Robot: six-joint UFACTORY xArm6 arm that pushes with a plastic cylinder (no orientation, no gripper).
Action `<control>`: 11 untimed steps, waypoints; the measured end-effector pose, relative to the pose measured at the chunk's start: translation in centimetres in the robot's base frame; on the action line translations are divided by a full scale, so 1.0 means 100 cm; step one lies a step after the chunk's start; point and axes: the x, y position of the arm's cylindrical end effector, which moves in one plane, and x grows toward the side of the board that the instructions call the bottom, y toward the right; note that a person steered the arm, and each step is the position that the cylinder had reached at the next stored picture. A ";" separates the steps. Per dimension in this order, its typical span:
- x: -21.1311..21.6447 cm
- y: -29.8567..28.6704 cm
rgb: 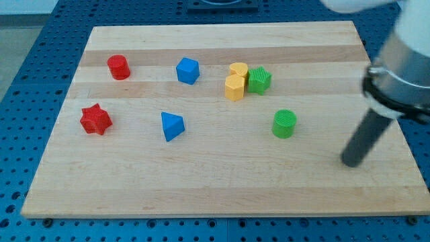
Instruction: Place the green circle into the green star
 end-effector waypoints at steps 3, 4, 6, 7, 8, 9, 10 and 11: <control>-0.054 -0.080; -0.075 -0.093; -0.098 -0.092; -0.092 -0.089; -0.089 -0.101; -0.089 -0.129; -0.095 -0.132; -0.094 -0.130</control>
